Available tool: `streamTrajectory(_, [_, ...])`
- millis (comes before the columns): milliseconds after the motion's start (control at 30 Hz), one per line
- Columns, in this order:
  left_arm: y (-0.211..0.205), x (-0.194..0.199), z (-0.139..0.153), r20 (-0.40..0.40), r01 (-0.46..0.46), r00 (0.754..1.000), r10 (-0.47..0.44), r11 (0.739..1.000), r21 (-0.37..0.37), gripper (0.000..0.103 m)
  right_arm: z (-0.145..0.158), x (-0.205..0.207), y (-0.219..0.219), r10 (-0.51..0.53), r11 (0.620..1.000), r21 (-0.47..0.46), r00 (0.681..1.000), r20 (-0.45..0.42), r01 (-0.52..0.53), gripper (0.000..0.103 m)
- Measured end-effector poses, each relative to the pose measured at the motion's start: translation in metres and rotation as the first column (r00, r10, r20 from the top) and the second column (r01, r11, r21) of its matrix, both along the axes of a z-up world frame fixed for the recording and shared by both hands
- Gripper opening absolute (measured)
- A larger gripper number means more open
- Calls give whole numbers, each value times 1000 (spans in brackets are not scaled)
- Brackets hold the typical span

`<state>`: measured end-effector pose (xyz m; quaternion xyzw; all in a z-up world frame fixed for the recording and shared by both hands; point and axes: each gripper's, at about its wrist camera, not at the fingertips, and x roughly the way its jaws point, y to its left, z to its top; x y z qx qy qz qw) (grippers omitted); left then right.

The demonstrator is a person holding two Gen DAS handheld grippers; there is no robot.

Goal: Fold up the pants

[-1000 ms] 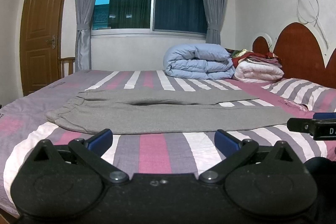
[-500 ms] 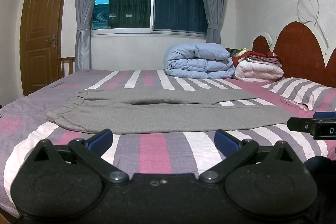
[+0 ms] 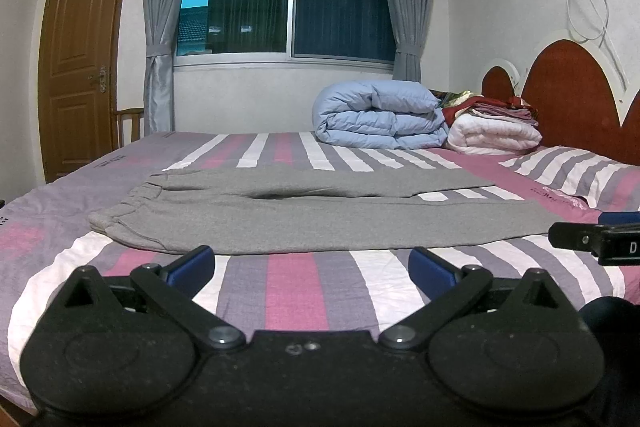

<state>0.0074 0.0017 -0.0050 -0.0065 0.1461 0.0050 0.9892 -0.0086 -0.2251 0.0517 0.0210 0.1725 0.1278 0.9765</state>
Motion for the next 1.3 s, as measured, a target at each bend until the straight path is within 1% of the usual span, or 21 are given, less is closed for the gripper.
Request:
streamTrajectory(933, [-1, 1, 1, -4, -2, 1000, 2, 1000, 1, 97, -1, 2, -2, -1, 1000, -1, 1000, -2, 1, 103])
streamTrajectory(1200, [4, 5, -3, -20, -30, 999, 29, 999, -21, 97, -3, -1, -11, -5, 1000, 20, 1000, -11, 5, 103])
streamTrajectory(1233, [8, 5, -8, -26, -42, 999, 41, 999, -21, 97, -3, 0, -12, -9, 1000, 27, 1000, -14, 9, 103])
streamTrajectory(1300, [14, 7, -6, -42, -37, 999, 35, 999, -39, 97, 0, 6, -10, 1, 1000, 16, 1000, -29, -1, 103])
